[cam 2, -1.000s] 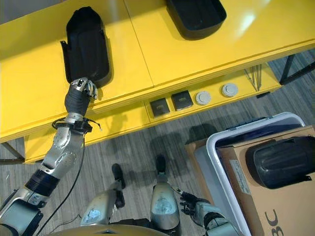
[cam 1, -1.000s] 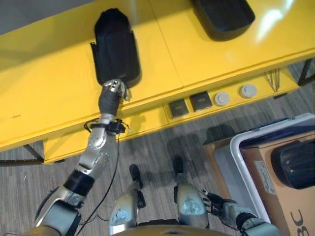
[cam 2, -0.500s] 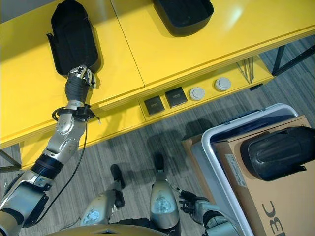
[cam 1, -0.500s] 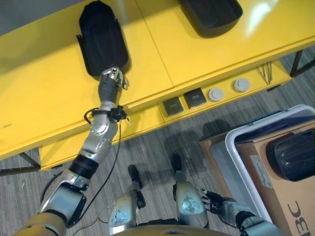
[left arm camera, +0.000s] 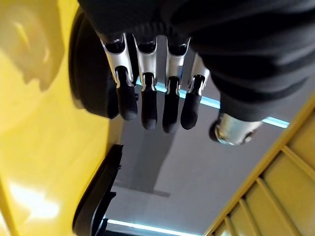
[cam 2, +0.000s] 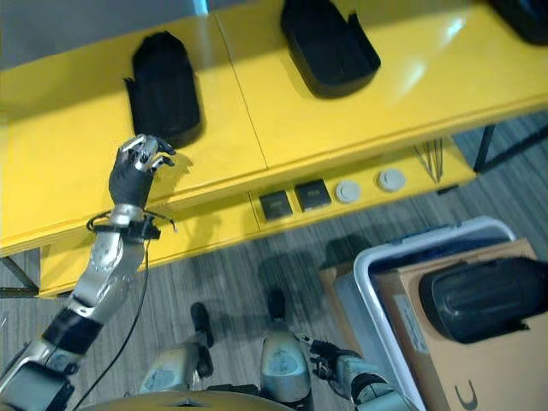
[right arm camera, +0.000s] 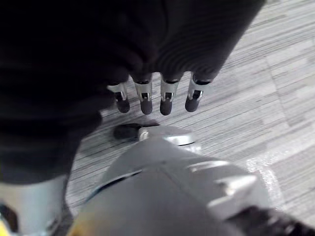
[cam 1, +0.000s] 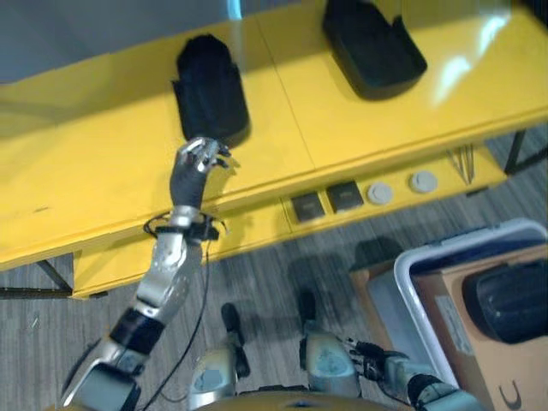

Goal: Move parts from the plastic box to the shelf.

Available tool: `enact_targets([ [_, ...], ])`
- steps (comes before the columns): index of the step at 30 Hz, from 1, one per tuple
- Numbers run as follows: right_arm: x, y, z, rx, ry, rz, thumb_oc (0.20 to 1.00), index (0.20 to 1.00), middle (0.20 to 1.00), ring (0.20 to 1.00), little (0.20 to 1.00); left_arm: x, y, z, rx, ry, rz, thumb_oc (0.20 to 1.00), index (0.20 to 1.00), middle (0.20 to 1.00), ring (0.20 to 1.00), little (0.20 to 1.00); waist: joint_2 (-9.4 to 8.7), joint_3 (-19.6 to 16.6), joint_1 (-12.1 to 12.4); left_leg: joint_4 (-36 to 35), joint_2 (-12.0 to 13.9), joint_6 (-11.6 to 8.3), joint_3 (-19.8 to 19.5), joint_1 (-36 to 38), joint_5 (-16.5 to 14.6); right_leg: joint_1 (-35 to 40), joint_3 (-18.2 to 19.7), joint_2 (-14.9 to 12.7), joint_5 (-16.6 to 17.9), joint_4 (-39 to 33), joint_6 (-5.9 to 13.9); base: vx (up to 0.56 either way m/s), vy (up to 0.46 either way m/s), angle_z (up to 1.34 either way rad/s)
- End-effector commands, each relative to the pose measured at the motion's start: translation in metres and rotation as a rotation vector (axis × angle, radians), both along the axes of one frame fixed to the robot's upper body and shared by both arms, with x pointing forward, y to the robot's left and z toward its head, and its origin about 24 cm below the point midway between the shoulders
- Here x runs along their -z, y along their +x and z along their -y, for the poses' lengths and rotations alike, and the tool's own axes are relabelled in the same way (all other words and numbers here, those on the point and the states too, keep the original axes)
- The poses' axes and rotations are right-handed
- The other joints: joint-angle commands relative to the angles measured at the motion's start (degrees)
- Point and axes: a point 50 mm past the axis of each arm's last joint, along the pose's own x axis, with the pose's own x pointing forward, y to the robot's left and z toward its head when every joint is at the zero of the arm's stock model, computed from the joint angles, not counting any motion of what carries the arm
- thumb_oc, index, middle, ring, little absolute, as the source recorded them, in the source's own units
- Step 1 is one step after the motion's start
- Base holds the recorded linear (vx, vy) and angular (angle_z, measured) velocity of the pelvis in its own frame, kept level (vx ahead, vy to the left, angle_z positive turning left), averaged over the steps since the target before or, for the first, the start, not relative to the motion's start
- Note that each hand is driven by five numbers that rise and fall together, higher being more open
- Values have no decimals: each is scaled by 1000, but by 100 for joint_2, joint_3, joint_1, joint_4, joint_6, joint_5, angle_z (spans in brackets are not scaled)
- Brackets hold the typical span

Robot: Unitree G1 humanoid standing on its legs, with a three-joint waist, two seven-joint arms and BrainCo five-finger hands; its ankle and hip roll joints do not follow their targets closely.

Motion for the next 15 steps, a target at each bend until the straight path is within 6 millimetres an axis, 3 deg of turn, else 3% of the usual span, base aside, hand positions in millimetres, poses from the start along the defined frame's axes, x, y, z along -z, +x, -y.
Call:
enact_targets([
  [1,9,-22,-3,78,9,-69,1000,1000,1000,1000,1000,-8,-6,7,32,64,119,1000,1000,1000,1000,1000,-108,-505,172,-4,26,-34,251,366,-739,399,-354,-107,-733,-24,1,70,42,19],
  [6,13,-30,-5,130,14,-121,1000,1000,1000,1000,1000,12,-21,18,28,258,136,1000,1000,1000,1000,1000,-252,-883,298,-4,-51,76,256,672,-921,725,-419,-133,-768,-24,71,29,66,16],
  [11,15,-36,-8,153,23,-154,1000,1000,1000,1000,1000,26,-22,17,65,296,83,1000,1000,1000,1000,1000,-321,-964,312,-4,-115,163,297,782,-1021,838,-438,-169,-756,-24,133,10,44,-1],
  [14,17,-41,-11,189,47,-163,1000,1000,1000,1000,1000,34,-25,17,91,293,49,1000,1000,1000,1000,1000,-351,-967,296,-4,-80,199,486,791,-1018,866,-650,-111,-863,178,118,-3,-6,-13],
  [15,17,-40,-12,186,38,-162,1000,1000,1000,1000,1000,37,-27,16,86,307,44,1000,1000,1000,1000,1000,-375,-883,306,-4,-28,192,749,858,-1018,853,-994,-63,-978,361,94,-41,-181,-76],
])
